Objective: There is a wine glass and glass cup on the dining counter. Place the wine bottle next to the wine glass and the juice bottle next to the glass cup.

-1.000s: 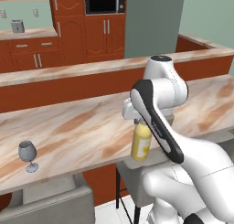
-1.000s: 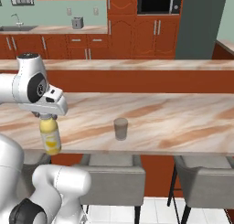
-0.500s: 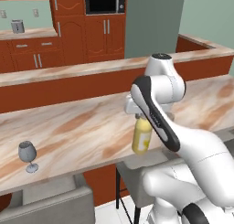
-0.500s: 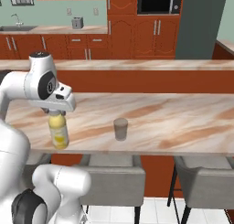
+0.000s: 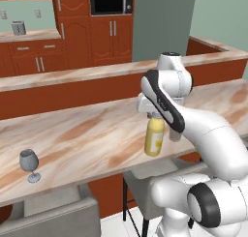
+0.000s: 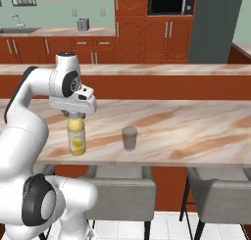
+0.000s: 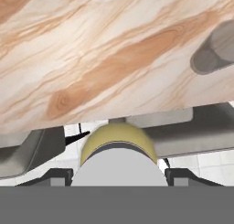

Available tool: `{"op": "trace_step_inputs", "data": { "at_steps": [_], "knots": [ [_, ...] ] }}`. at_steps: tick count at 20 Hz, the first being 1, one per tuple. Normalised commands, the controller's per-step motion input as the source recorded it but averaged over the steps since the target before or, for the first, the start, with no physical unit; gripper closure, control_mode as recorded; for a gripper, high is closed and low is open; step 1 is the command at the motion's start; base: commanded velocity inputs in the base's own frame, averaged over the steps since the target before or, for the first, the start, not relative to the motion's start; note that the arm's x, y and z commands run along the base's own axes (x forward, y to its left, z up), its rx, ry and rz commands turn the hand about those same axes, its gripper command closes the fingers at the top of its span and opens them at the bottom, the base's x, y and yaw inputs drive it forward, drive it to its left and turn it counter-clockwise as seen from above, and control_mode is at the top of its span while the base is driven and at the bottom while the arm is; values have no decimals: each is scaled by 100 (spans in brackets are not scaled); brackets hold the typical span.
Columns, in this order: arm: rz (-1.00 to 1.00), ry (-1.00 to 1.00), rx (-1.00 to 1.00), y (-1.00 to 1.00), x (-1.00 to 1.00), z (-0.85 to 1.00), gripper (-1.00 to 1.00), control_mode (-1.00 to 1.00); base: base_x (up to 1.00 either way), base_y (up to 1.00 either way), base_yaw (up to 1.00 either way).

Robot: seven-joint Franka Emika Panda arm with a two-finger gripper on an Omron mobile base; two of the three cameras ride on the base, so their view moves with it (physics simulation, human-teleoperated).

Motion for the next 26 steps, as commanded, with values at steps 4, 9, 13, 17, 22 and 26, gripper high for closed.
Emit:
{"op": "trace_step_inputs", "data": {
  "at_steps": [4,9,13,17,22,26],
  "knots": [
    [0,1,0,-36,42,-19,100,-100,0,0,0],
    [0,0,0,-30,33,-20,100,-100,0,0,0],
    [0,0,-4,-27,38,-21,100,-100,0,0,0],
    [0,0,-3,-25,37,-18,100,-100,0,0,0],
    [0,0,-2,-21,40,-18,100,-100,0,0,0],
    [0,5,0,-7,36,-18,100,-100,0,0,0]
  ]
}}
